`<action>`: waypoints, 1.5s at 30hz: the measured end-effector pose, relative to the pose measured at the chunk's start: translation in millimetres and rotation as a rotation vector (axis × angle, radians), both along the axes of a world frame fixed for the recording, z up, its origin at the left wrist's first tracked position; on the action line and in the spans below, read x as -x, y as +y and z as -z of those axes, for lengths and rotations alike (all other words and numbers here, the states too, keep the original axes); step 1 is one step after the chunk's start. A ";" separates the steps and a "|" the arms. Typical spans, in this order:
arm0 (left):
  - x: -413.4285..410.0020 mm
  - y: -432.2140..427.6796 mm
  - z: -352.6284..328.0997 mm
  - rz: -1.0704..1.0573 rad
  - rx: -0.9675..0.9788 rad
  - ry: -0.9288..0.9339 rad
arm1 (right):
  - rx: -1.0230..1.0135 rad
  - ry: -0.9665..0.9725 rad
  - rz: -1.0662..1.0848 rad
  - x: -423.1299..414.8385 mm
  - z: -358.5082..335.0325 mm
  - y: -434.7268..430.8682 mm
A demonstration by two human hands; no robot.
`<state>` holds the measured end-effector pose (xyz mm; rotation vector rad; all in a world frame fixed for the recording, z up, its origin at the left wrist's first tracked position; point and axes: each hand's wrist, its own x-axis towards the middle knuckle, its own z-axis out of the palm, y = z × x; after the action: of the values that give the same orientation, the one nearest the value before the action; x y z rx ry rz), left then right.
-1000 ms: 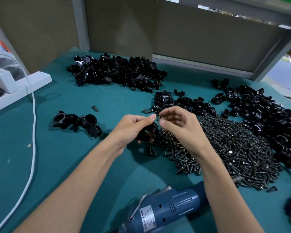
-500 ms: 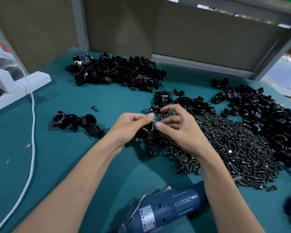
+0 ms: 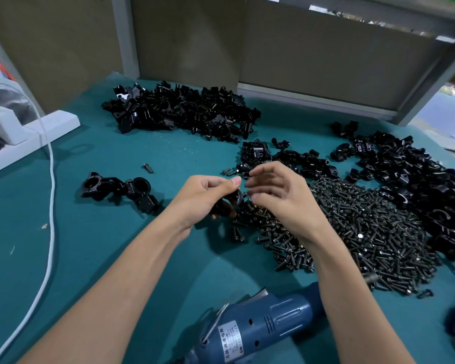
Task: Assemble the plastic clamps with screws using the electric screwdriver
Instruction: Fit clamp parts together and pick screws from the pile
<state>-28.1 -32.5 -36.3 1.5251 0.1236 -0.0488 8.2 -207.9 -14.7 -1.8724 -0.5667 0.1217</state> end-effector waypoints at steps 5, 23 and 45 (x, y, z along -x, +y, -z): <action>-0.9 -0.7 1.3 0.005 -0.010 0.005 | 0.050 -0.044 -0.019 0.3 1.6 -0.1; -0.3 0.4 0.5 0.006 -0.006 0.011 | 0.062 -0.021 -0.006 -3.5 2.3 -1.5; 3.1 -2.1 -3.1 0.107 -0.018 0.001 | -0.008 -0.224 -0.028 6.1 -3.1 4.9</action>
<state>-31.2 -34.6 -33.3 1.5486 0.0429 -0.1343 2.0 -203.0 -11.7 -1.8828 -0.7449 -0.0732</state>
